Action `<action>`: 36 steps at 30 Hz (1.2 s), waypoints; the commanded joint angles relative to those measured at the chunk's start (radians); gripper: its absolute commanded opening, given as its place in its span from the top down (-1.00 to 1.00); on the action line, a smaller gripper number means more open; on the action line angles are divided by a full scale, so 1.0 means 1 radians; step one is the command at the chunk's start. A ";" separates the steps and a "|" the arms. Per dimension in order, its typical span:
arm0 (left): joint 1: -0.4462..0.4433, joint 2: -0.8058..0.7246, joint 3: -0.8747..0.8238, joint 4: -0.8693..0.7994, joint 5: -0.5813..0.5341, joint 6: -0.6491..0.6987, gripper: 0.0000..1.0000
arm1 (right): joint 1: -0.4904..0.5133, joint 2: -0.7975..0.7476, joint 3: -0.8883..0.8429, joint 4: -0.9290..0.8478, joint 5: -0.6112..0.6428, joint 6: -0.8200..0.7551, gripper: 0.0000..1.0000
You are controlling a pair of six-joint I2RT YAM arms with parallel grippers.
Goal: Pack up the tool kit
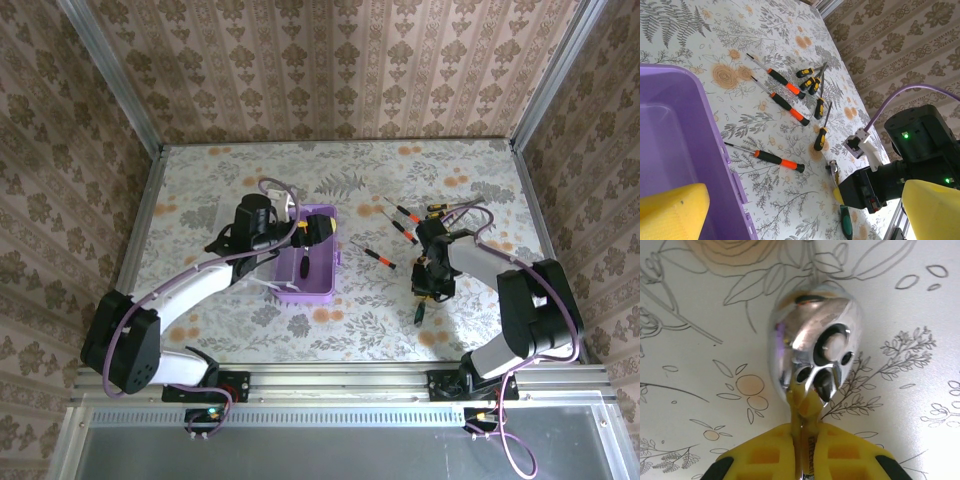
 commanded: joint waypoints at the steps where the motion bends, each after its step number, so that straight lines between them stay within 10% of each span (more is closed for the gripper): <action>1: 0.011 -0.036 0.033 0.006 -0.003 0.031 -1.00 | 0.024 -0.018 0.015 0.026 -0.007 0.019 0.83; 18: 0.203 -0.163 0.010 -0.012 -0.082 0.057 -1.00 | 0.338 0.096 0.556 -0.138 0.046 0.066 0.83; 28: 0.281 -0.234 0.057 -0.369 -0.660 0.171 -1.00 | 0.472 0.500 0.977 -0.101 0.082 0.106 0.85; 36: 0.308 -0.276 0.022 -0.314 -0.625 0.140 -1.00 | 0.480 0.639 1.054 -0.064 0.139 0.160 0.86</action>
